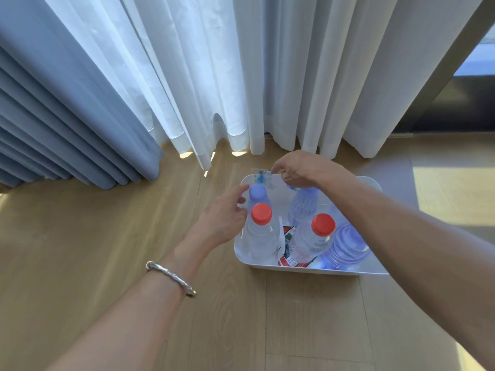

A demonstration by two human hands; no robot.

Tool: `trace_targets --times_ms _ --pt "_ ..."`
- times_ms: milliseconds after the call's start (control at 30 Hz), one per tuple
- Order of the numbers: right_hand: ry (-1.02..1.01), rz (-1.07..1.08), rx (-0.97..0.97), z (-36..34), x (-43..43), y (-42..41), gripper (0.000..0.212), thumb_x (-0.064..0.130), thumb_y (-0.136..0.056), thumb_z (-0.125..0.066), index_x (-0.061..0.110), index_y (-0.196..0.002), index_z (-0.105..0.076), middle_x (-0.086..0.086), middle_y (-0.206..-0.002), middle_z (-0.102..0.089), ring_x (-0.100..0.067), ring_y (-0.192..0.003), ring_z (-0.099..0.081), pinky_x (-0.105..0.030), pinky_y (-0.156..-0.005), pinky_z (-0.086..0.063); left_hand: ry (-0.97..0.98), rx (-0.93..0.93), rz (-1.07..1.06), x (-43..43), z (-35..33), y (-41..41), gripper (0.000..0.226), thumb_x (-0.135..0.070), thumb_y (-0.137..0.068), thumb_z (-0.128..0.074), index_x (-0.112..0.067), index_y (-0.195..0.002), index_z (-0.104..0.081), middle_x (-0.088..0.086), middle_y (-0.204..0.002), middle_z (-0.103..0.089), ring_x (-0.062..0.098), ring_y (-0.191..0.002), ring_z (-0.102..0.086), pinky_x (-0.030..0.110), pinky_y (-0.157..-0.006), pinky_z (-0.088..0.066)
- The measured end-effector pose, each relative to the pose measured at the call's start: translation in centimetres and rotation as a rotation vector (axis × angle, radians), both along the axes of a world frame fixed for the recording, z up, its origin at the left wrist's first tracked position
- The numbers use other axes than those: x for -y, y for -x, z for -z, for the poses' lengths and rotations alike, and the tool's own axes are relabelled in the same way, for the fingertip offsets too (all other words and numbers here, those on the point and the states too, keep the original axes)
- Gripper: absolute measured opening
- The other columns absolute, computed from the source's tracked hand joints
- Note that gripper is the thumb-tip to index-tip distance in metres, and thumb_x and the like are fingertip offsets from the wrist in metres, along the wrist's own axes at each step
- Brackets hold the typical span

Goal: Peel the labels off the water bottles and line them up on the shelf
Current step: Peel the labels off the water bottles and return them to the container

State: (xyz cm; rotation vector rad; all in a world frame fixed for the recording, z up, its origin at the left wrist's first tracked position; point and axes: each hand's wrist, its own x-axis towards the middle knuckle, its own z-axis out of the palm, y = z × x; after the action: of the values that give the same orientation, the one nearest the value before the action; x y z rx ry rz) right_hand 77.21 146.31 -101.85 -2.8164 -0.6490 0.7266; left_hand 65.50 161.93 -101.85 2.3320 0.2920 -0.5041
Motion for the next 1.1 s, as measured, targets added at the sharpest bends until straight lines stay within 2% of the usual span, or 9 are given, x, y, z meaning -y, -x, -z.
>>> trace_targets --times_ms 200,300,400,467,567,733,833,933,1100 --pt "-0.093 0.054 0.044 -1.0 1.5 0.3 0.038 0.009 -0.096 -0.039 0.015 -0.125 -0.063 -0.005 -0.132 -0.060 -0.023 -0.117 -0.055 -0.030 -0.096 -0.043 -0.084 -0.018 0.005 -0.1 -0.1 0.0 0.037 -0.017 -0.096 -0.041 -0.027 -0.131 -0.050 -0.007 -0.111 -0.063 0.014 -0.092 -0.056 0.025 -0.078 -0.042" --pt "-0.189 0.096 0.129 -1.2 2.7 0.9 0.033 0.010 -0.094 -0.041 0.011 -0.112 -0.069 -0.007 -0.116 -0.067 -0.022 -0.099 -0.060 -0.027 -0.083 -0.046 -0.063 -0.089 0.046 -0.5 0.5 0.2 0.024 -0.009 -0.092 -0.041 -0.024 -0.103 -0.056 -0.012 -0.086 -0.059 0.014 -0.086 -0.063 0.026 -0.073 -0.051" --pt "-0.255 0.103 0.193 -1.2 3.7 1.8 0.030 0.008 -0.091 -0.041 0.010 -0.100 -0.070 -0.006 -0.102 -0.069 -0.020 -0.084 -0.057 -0.024 -0.070 -0.041 -0.021 -0.102 0.080 -0.7 0.9 0.6 0.028 -0.002 -0.086 -0.046 -0.028 -0.093 -0.055 -0.009 -0.088 -0.059 0.012 -0.078 -0.063 0.024 -0.067 -0.053" --pt "-0.271 0.096 0.212 -1.3 4.2 2.4 0.030 0.009 -0.090 -0.042 0.010 -0.098 -0.070 -0.005 -0.101 -0.070 -0.019 -0.082 -0.058 -0.025 -0.068 -0.042 0.008 -0.080 0.093 -0.7 1.0 0.9 0.029 -0.005 -0.085 -0.049 -0.031 -0.095 -0.056 -0.009 -0.096 -0.061 0.015 -0.090 -0.063 0.027 -0.075 -0.053" --pt "-0.293 0.082 0.217 -1.5 4.7 3.0 0.030 0.009 -0.090 -0.042 0.009 -0.100 -0.071 -0.005 -0.103 -0.070 -0.019 -0.085 -0.059 -0.026 -0.069 -0.046 0.029 -0.105 0.173 -0.3 1.3 1.9 0.039 -0.008 -0.083 -0.055 -0.031 -0.114 -0.051 -0.010 -0.106 -0.060 0.007 -0.096 -0.058 0.016 -0.072 -0.046" --pt "-0.338 0.097 0.244 -2.3 5.5 3.8 0.031 0.008 -0.090 -0.043 0.008 -0.102 -0.071 -0.004 -0.101 -0.070 -0.016 -0.081 -0.058 -0.026 -0.068 -0.047 0.040 -0.036 0.102 0.8 2.7 3.1 0.047 -0.018 -0.075 -0.073 -0.035 -0.109 -0.045 -0.017 -0.097 -0.056 0.003 -0.089 -0.056 0.023 -0.074 -0.049" --pt "-0.222 0.028 0.107 -3.0 6.2 4.3 0.031 0.010 -0.091 -0.046 0.014 -0.107 -0.071 0.002 -0.096 -0.065 -0.012 -0.076 -0.054 -0.024 -0.069 -0.045 0.028 0.023 0.016 1.8 3.4 3.5 0.046 -0.024 -0.067 -0.077 -0.027 -0.106 -0.055 -0.006 -0.099 -0.064 0.017 -0.093 -0.062 0.041 -0.083 -0.053" --pt "-0.064 -0.070 -0.035 -2.6 7.0 4.9 0.034 0.007 -0.090 -0.048 0.020 -0.113 -0.069 0.003 -0.111 -0.068 -0.015 -0.092 -0.058 -0.027 -0.084 -0.048 -0.005 0.054 -0.050 2.7 3.8 3.7 0.048 -0.034 -0.059 -0.078 -0.029 -0.102 -0.056 -0.006 -0.095 -0.065 0.017 -0.088 -0.062 0.040 -0.079 -0.054" --pt "0.101 -0.131 -0.267 -1.6 7.7 5.9 0.050 0.003 -0.089 -0.047 0.025 -0.133 -0.054 0.005 -0.123 -0.059 -0.020 -0.107 -0.055 -0.028 -0.089 -0.045 0.070 0.056 -0.154 2.9 4.6 3.8 0.045 -0.029 -0.057 -0.080 -0.029 -0.097 -0.058 -0.006 -0.090 -0.066 0.013 -0.083 -0.063 0.033 -0.071 -0.051"
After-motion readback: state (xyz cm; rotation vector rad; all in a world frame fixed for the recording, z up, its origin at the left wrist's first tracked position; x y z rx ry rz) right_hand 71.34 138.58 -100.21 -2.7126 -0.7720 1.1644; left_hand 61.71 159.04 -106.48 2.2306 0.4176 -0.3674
